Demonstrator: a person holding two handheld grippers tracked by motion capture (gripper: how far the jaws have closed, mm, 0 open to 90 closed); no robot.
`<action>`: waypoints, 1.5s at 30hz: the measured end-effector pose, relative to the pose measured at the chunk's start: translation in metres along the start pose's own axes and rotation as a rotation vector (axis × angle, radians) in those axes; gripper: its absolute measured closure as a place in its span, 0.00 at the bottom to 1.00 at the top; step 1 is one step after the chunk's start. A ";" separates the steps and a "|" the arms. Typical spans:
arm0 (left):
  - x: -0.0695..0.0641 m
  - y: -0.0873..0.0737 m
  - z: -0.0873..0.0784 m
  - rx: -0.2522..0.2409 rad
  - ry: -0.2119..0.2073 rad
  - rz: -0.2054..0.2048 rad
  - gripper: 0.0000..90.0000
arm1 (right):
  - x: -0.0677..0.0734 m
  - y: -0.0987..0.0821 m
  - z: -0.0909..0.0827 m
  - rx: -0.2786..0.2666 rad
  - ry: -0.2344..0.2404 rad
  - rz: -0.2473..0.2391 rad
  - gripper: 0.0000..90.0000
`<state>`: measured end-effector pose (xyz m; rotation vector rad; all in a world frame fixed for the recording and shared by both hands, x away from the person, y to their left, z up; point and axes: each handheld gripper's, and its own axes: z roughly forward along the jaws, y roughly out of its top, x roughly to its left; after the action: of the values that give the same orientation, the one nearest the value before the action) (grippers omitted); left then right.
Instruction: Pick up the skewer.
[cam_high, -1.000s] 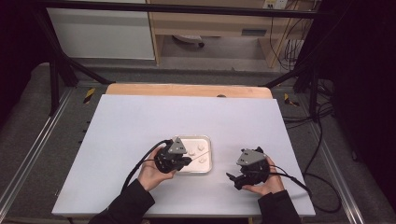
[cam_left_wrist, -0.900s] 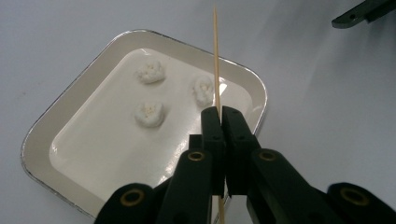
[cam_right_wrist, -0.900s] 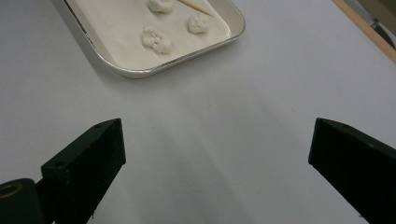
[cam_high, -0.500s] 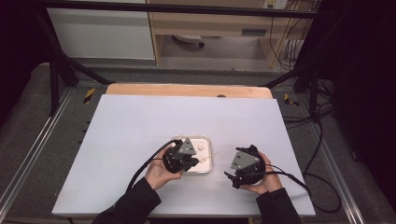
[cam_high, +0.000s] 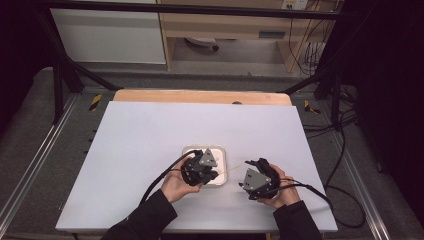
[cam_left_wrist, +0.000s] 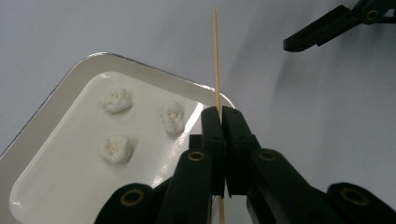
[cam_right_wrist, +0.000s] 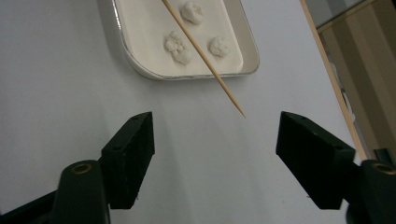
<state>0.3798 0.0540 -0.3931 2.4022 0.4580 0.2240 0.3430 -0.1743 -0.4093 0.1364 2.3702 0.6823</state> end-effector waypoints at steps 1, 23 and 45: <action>0.000 0.001 0.000 0.002 -0.002 0.001 0.98 | 0.000 0.001 0.000 -0.001 0.003 -0.018 0.35; -0.016 0.021 0.012 0.039 -0.037 0.047 0.98 | 0.012 0.008 0.010 0.014 -0.024 -0.348 0.71; -0.023 0.025 0.022 0.077 -0.072 0.079 0.98 | 0.020 0.007 0.012 0.032 0.030 -0.506 0.98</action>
<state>0.3708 0.0147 -0.3946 2.4971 0.3447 0.1573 0.3347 -0.1578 -0.4251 -0.4483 2.3063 0.4014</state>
